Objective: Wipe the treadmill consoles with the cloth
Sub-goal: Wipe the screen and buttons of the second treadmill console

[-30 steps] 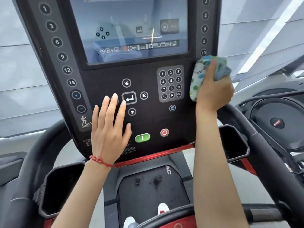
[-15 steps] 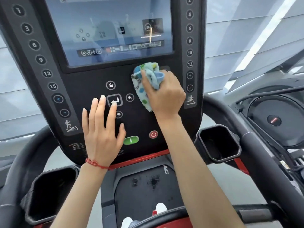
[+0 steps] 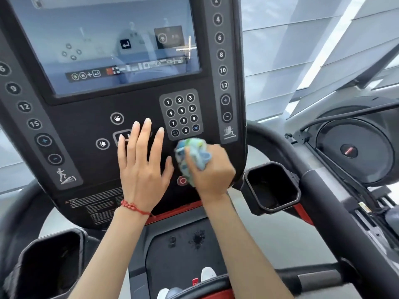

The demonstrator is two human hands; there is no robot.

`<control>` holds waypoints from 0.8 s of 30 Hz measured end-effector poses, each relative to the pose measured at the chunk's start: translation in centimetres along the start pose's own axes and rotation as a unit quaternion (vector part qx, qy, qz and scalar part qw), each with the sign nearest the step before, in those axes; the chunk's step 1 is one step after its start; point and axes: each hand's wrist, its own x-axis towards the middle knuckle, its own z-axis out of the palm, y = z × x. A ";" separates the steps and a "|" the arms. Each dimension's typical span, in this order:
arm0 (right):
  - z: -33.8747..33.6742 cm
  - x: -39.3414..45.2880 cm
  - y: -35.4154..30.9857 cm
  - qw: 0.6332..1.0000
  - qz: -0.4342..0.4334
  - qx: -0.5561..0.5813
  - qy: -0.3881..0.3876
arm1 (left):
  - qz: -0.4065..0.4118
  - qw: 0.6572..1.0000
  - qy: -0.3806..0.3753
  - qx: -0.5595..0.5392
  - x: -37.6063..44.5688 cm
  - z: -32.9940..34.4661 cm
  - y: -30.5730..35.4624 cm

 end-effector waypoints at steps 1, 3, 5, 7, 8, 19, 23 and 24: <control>0.1 -0.5 -0.2 0.999 -0.029 0.002 -0.018 | 0.000 1.000 0.001 0.001 0.1 0.1 0.1; 0.2 -0.4 0.1 0.997 -0.069 -0.007 -0.027 | 0.003 1.000 0.003 0.001 0.5 0.3 0.2; 0.0 0.3 1.5 0.997 -0.067 -0.024 -0.008 | 0.005 1.000 0.006 0.002 1.0 0.4 0.1; -0.7 1.4 3.5 0.999 0.020 -0.026 0.039 | 0.000 1.000 0.014 0.006 1.5 0.4 0.0; -1.1 2.1 4.4 0.995 0.069 -0.021 0.062 | -0.004 1.000 0.018 0.008 1.8 0.4 0.1; -0.7 4.8 5.3 0.983 0.165 0.034 0.069 | -0.017 0.999 0.036 0.020 3.0 1.4 1.1; 0.8 9.5 3.2 0.983 0.156 0.038 0.088 | -0.019 0.999 0.033 0.029 3.1 1.5 1.2; 1.2 10.9 2.6 0.985 0.141 0.038 0.094 | -0.019 0.999 0.033 0.030 3.1 1.5 1.2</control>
